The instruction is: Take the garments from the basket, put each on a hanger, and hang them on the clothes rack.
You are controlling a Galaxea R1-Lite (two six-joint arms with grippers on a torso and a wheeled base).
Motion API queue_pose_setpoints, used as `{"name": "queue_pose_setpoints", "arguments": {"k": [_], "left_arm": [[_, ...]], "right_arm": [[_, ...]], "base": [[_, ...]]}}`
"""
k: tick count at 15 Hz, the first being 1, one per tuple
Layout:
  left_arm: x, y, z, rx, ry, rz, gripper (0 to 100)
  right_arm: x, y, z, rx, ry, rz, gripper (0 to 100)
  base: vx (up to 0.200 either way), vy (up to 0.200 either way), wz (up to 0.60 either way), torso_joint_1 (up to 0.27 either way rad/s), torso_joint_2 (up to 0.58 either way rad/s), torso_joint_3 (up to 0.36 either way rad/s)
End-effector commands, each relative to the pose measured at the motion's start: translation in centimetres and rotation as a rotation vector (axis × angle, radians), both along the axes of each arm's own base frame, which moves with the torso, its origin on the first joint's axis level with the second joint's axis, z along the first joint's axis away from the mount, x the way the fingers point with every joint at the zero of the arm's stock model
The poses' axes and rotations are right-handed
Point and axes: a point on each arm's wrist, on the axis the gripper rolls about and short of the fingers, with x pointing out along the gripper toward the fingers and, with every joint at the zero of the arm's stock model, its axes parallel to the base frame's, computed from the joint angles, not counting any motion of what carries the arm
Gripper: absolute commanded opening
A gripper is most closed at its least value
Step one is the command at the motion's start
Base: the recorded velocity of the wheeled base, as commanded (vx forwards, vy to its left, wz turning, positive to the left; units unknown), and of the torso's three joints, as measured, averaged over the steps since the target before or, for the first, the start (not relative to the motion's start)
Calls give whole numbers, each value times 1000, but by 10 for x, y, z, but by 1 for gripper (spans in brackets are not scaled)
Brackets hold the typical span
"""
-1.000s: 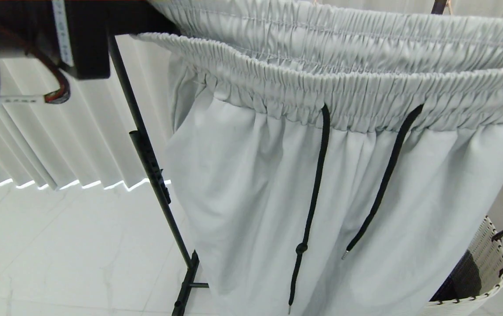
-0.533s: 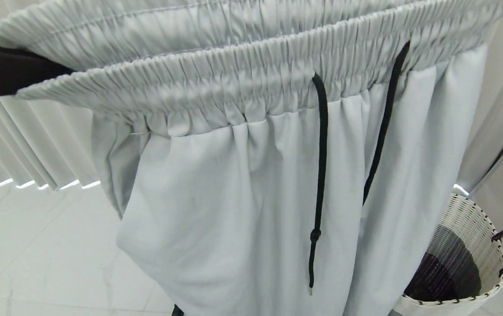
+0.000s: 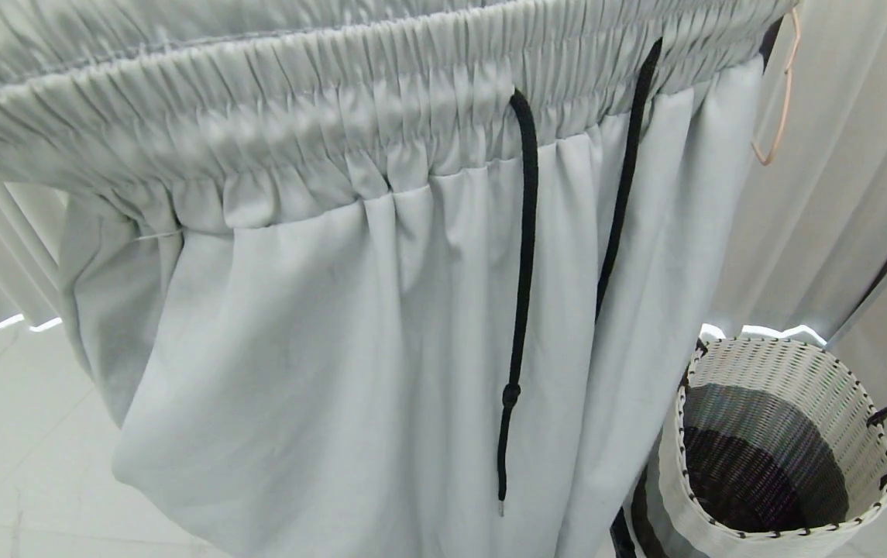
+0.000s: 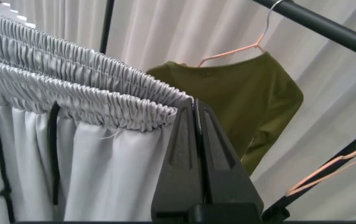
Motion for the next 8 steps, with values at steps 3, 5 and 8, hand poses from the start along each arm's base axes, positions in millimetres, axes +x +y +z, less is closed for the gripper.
{"name": "queue_pose_setpoints", "arguments": {"k": [3, 5, 8], "left_arm": [[17, -22, 20, 3, -59, 84, 0], [26, -33, 19, 19, -49, 117, 0], [39, -38, 20, 3, -64, 179, 0]], "right_arm": [[1, -26, 5, 16, -7, -104, 0], [-3, -33, -1, -23, 14, -103, 0], [-2, -31, -2, -39, 22, -97, 0]], "base": [[0, 0, 0, 0, 0, 0], [0, 0, 0, 0, 0, 0], [0, 0, 0, 0, 0, 0]]}}
